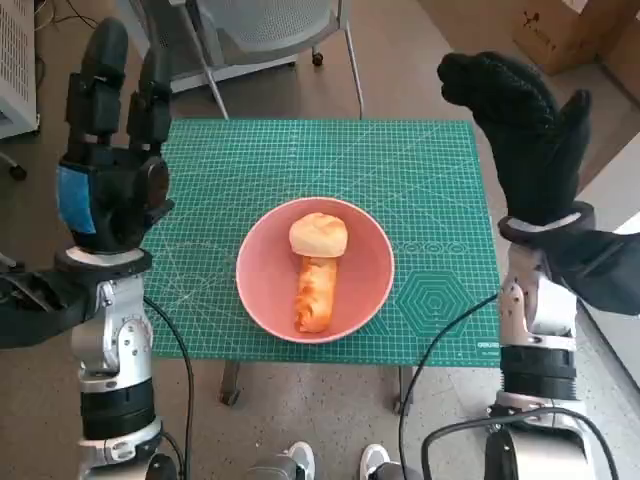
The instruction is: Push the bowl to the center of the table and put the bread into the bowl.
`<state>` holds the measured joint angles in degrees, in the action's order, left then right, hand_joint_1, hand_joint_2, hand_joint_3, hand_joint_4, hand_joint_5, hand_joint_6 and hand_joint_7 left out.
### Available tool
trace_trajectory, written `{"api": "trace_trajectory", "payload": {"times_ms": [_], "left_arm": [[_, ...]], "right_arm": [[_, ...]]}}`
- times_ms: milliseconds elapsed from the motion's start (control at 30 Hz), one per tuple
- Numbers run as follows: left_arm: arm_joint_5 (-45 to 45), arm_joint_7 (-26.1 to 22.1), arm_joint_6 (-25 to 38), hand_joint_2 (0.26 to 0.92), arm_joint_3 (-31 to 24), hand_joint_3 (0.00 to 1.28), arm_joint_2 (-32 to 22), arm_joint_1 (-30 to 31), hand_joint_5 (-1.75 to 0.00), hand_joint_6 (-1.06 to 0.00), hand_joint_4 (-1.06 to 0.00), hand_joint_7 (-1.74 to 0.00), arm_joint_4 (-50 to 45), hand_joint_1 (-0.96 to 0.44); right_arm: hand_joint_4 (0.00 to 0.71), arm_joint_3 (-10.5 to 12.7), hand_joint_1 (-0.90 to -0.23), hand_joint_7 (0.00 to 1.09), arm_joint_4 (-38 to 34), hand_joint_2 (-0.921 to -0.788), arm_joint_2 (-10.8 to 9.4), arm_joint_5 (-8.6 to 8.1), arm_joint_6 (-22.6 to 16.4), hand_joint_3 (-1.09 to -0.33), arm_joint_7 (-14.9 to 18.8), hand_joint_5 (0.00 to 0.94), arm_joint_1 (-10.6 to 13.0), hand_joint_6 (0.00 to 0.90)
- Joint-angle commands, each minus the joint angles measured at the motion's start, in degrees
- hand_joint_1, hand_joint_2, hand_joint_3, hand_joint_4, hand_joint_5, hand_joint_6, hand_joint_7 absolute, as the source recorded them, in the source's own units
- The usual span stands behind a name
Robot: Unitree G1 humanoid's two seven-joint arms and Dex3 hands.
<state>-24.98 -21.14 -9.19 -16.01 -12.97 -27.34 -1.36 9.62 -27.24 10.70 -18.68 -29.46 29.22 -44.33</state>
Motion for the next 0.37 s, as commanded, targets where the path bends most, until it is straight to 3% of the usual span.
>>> {"api": "trace_trajectory", "payload": {"times_ms": [33,367], "left_arm": [[-0.4,-0.1,0.7,0.921,0.3,0.37,-0.4,1.2,-0.01,0.0,-0.05,-0.38,-1.7,-0.74],[1.2,0.6,0.0,0.921,1.7,0.33,0.5,2.9,-0.01,0.0,-0.06,-0.38,-3.0,-0.73]], "right_arm": [[0.246,0.0,-0.596,0.01,0.1,-0.921,0.4,1.02,0.1,-0.506,-0.6,0.0,0.8,0.373],[0.245,0.4,-0.602,0.01,-0.1,-0.921,0.6,1.27,-0.3,-0.505,-0.7,0.0,1.0,0.373]]}}
